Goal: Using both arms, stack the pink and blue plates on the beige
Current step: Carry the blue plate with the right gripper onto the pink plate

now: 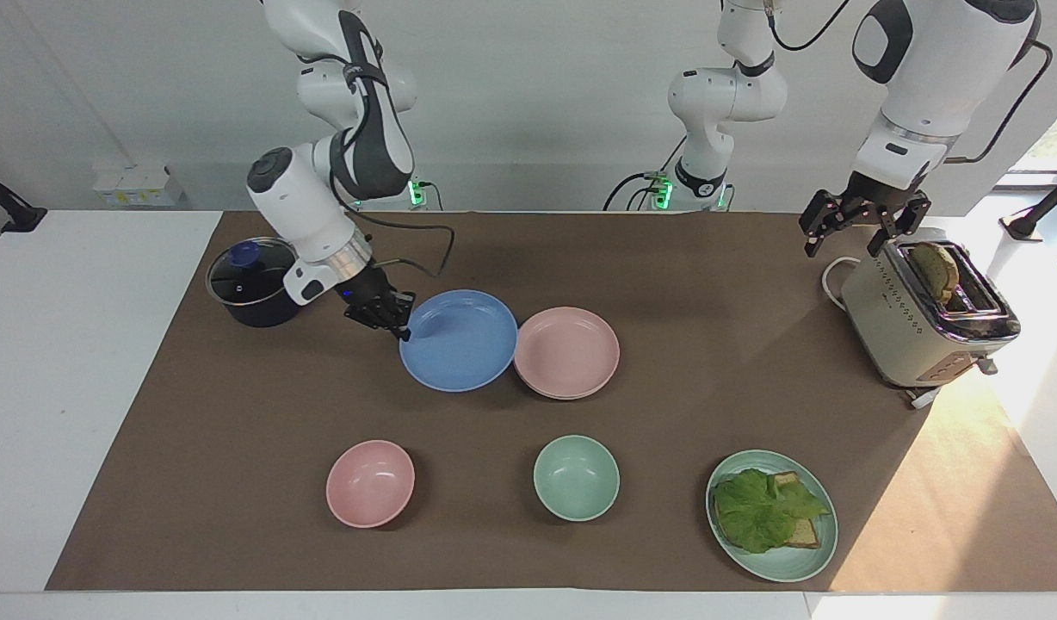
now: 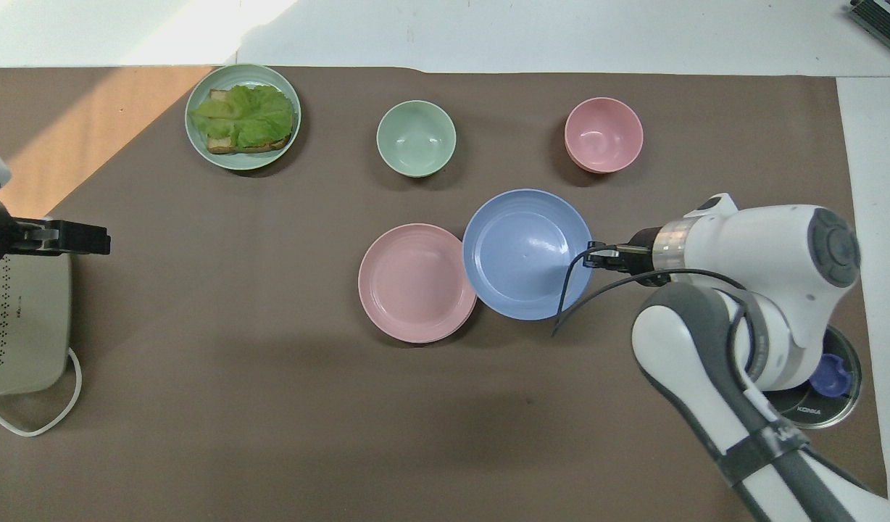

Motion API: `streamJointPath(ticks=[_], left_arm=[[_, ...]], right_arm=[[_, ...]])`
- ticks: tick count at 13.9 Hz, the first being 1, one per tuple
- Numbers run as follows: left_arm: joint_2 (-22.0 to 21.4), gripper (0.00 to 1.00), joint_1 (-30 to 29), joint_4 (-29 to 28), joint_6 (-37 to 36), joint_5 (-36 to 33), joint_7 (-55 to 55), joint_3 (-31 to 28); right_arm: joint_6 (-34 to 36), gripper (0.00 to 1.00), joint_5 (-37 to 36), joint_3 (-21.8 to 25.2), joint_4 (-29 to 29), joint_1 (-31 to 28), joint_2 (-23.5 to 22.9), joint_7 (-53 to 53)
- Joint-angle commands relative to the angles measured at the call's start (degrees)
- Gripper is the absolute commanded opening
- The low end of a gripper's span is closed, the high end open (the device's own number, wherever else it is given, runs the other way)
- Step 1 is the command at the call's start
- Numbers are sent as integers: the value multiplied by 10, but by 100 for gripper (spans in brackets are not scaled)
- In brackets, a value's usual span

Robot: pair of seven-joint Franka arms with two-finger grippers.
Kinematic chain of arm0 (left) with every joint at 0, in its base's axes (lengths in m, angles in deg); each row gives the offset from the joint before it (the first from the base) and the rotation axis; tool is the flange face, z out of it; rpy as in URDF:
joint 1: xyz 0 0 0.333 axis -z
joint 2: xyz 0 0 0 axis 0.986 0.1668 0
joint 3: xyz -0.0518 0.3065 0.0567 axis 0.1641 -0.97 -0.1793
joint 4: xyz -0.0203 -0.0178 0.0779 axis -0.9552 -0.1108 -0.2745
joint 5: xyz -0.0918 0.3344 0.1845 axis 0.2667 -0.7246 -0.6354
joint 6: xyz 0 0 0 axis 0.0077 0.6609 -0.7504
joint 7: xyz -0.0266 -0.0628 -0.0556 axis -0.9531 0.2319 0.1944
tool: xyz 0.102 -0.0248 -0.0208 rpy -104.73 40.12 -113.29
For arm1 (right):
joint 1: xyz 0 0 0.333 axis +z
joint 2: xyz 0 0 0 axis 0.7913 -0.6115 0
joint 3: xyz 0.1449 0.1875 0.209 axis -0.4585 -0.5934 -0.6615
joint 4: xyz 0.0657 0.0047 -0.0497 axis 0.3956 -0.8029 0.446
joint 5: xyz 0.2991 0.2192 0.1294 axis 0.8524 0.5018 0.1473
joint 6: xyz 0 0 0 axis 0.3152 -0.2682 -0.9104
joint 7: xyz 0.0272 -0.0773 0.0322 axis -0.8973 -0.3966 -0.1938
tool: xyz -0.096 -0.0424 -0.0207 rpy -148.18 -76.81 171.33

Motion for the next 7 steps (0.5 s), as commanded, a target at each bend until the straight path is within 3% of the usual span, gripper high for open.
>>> streamJointPath(ticks=[1, 7], left_arm=[[1, 100, -3, 8, -10, -7, -3, 2], [1, 100, -3, 8, -10, -7, -3, 2]], right_arm=[[-19, 0, -47, -2, -2, 39, -6, 78], [-87, 0, -47, -2, -3, 129, -45, 160]])
